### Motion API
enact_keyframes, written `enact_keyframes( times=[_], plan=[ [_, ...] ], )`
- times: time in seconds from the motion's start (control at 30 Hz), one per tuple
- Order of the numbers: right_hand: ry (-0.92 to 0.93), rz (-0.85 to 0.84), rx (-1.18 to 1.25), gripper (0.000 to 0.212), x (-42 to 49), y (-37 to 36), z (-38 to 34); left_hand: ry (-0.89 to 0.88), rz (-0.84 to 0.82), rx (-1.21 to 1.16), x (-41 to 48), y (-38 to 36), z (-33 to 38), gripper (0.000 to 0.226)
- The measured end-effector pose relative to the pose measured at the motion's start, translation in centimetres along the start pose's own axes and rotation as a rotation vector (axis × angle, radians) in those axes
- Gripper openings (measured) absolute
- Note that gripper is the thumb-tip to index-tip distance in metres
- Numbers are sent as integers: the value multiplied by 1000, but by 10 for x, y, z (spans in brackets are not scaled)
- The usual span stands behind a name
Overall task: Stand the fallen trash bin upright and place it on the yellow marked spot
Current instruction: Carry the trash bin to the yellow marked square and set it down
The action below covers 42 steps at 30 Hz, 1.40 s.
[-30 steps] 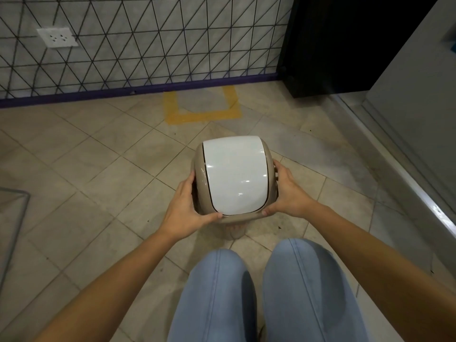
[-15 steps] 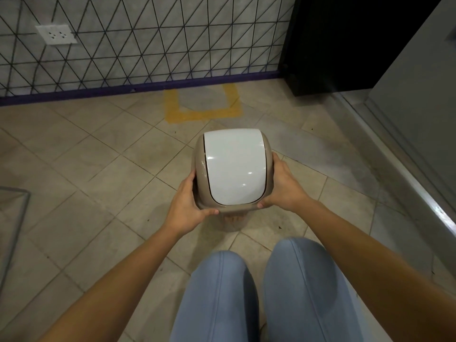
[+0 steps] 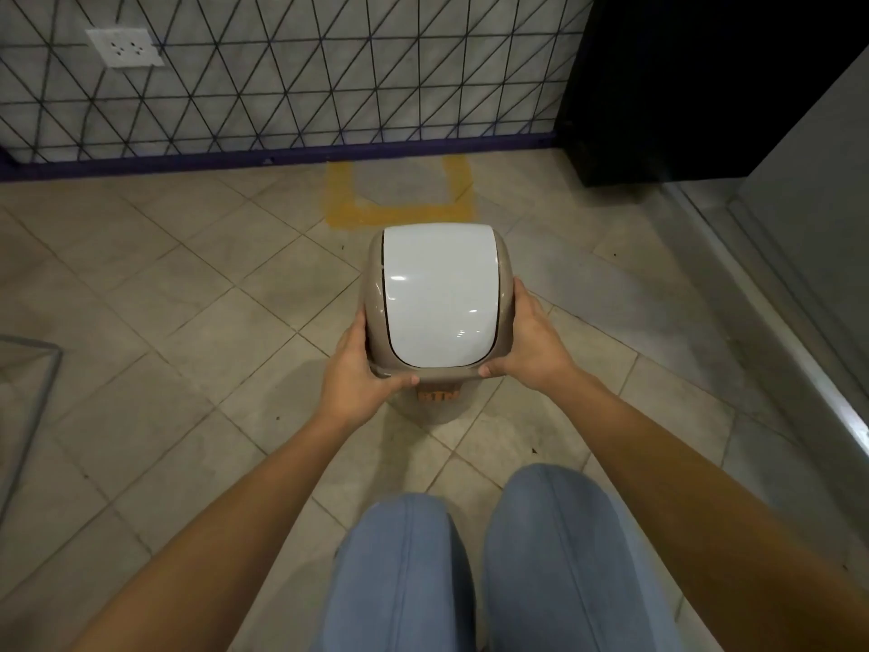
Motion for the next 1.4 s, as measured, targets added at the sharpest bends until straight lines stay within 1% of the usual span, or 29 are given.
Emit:
enact_keyframes(
  times=[0.13,0.33,0.47,0.57,0.67,0.8,0.93,1.13,1.17,1.2,1.27,1.3,1.4],
  plan=[
    [2,-31,24,127,11,0,3,10,52,-37,5,-3,5,117],
    [-6,-39,9,122,37,4,2,81,64,-33,27,-6,4,108],
    [-42,-90,-52,116,54,10,5,160,9,0,45,-10,3,118],
    [-54,-96,-63,112,64,14,8,200,12,4,54,-16,1,127],
    [-19,-70,-27,108,72,17,5,224,42,-10,66,-15,-1,125],
    [5,-56,6,106,87,15,-1,226,34,-8,87,-10,-5,121],
    [11,-41,13,100,107,11,-6,268,60,-26,106,-4,-16,125],
    [24,-23,-3,100,137,3,-23,267,47,-114,140,9,-28,127],
    [0,-4,-12,99,170,-8,-41,280,22,-134,175,28,-40,126],
    [-16,-2,-7,99,177,-10,-46,277,10,-123,183,32,-41,126],
    [6,-28,-5,97,180,-6,-52,252,13,-126,187,33,-35,128],
    [-10,-14,0,96,200,-2,-54,245,-5,-146,208,36,-33,129],
    [-30,-18,-28,98,202,1,-49,210,-35,-171,209,29,-26,125]
  ],
)
Point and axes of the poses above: each hand's wrist, its own x-axis towards the middle knuckle, its own y-axis out of the back of the hand, z = x × y, the point moved 10 cm from there along x, towards the middle knuckle, and after that the axes turned 4 degrees about x, right-handed, at the moved point
